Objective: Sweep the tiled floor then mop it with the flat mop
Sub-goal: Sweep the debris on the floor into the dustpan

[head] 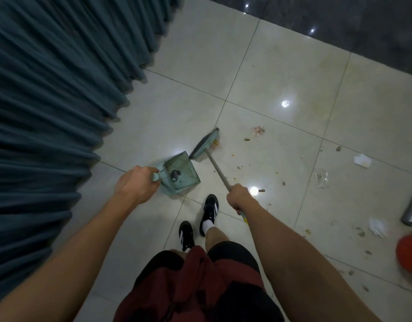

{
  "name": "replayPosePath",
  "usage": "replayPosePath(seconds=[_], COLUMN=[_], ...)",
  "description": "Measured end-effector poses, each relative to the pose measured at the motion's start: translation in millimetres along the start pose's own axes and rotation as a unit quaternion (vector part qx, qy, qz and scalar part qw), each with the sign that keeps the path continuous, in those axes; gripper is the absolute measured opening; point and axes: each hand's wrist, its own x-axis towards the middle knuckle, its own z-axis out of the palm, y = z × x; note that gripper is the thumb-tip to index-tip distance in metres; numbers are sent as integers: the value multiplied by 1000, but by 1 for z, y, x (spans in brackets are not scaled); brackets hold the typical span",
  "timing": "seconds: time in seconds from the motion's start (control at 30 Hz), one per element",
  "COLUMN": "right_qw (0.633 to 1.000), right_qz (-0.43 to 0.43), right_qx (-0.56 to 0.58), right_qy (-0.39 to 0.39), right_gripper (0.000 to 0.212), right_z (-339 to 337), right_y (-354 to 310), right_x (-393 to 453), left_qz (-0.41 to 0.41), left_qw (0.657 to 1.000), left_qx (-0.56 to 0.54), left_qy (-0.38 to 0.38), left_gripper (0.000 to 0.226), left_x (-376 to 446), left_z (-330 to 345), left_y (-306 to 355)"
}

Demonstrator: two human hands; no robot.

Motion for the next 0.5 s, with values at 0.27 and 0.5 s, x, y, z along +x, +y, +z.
replayPosePath(seconds=[0.27,0.5], right_qw=[998,996], right_qz=[47,77], right_qx=[-16,-42], right_qy=[29,32], right_gripper=[35,38], right_z=[73,106], right_y=[67,129], right_x=[-57,-88], left_qz=[58,93], left_qw=[998,994], left_qx=[28,45], left_qy=[22,21], left_gripper=[16,18], left_x=[-28,-57], left_z=[37,58], left_y=[-12,-9])
